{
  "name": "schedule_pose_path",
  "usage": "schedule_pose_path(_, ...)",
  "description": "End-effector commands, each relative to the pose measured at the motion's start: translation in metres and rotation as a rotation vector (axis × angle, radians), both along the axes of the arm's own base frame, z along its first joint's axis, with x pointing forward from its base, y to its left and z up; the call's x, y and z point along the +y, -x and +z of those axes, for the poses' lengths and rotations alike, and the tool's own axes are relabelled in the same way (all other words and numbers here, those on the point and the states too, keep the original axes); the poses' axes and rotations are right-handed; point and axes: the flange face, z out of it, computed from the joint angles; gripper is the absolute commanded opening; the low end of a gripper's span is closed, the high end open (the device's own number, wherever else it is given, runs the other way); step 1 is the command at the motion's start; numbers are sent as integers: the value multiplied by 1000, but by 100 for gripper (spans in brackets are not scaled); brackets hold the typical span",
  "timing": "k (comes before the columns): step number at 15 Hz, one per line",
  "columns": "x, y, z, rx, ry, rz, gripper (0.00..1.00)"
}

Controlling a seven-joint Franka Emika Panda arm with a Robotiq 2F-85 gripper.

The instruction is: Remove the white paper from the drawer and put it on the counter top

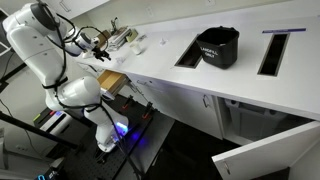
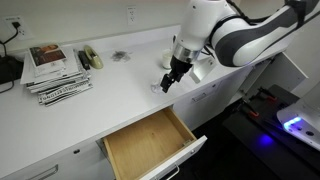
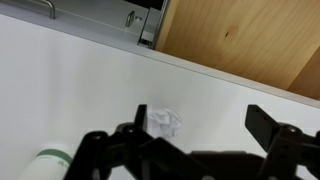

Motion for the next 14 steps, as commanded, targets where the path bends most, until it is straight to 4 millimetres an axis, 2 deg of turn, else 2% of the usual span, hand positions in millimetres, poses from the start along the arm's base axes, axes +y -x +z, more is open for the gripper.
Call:
schedule_pose_path(1,-3,38,52,-76,71,-35,100)
schedule_pose_path(3,-4,53,74,-91,99,-68,100)
schedule_pose_path(7,-11,74,102,-88,143,-88,100)
schedule_pose_path(9,-13,80,109,-96,166,-90,100)
schedule_pose_path(10,-2,71,103,-79,144,-70,100)
schedule_pose_path(14,-5,75,107,-81,153,-71,100)
